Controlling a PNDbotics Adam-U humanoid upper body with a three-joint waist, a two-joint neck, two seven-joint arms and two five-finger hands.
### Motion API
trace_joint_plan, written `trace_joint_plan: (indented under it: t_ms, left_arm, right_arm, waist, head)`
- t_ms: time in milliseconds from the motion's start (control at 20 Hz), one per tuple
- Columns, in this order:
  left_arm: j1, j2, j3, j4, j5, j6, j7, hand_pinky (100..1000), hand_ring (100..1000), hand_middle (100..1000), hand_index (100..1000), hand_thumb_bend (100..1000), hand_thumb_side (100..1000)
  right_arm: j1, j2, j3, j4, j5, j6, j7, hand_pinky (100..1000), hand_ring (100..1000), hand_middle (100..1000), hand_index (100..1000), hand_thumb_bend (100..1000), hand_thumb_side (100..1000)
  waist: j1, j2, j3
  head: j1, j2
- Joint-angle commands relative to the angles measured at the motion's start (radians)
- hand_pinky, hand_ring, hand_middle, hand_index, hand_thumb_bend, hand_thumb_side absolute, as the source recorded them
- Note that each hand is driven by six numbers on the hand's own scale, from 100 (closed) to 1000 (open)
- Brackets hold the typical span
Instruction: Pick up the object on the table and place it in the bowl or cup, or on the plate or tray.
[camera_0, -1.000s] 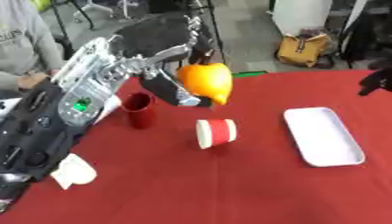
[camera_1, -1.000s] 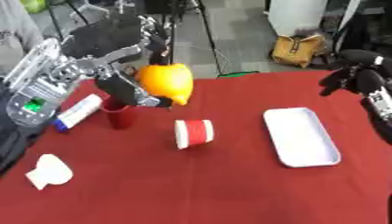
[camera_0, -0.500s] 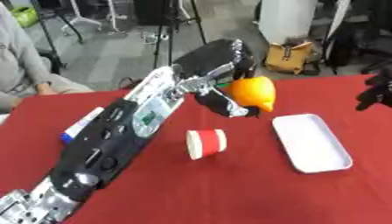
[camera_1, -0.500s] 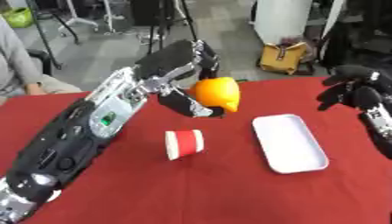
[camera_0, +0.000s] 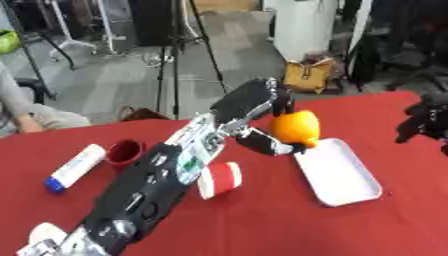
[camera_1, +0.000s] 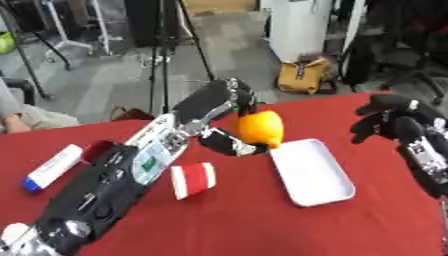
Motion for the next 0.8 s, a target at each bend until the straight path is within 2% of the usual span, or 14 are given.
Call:
trace_joint_plan:
  t_ms: [50,250,500,800]
  left_arm:
    - [-0.017,-0.016,0.014,0.028,-0.044,-0.011,0.022,537,477,362,493,637,305]
    - [-0.011,-0.044,0.024,0.080,-0.089,-0.024,0.053,540,499,423,550,679,346]
    - [-0.009,-0.060,0.033,0.110,-0.103,-0.025,0.101,543,510,452,581,672,363]
    - [-0.009,-0.064,0.042,0.128,-0.122,0.000,0.135,555,530,493,632,654,406]
  right_arm:
    - [-0.019,0.006,0.008,-0.030,-0.010,0.008,0.003,551,635,694,847,100,635]
    - [-0.021,0.023,0.017,-0.044,-0.012,0.020,0.009,552,635,694,847,100,634]
    - [-0.021,0.035,0.027,-0.055,-0.010,0.027,0.019,552,635,694,847,100,635]
    - [-0.021,0.040,0.038,-0.065,-0.011,0.033,0.035,550,633,691,847,100,638]
  waist:
    - [-0.002,-0.009,-0.014]
    - [0.003,-0.007,-0.041]
    - [0.008,-0.003,-0.058]
    - [0.024,0.014,-0.086]
  head:
    - [0.003,-0.013]
    - [0.011,-0.010]
    - [0.016,-0.010]
    - [0.025,-0.014]
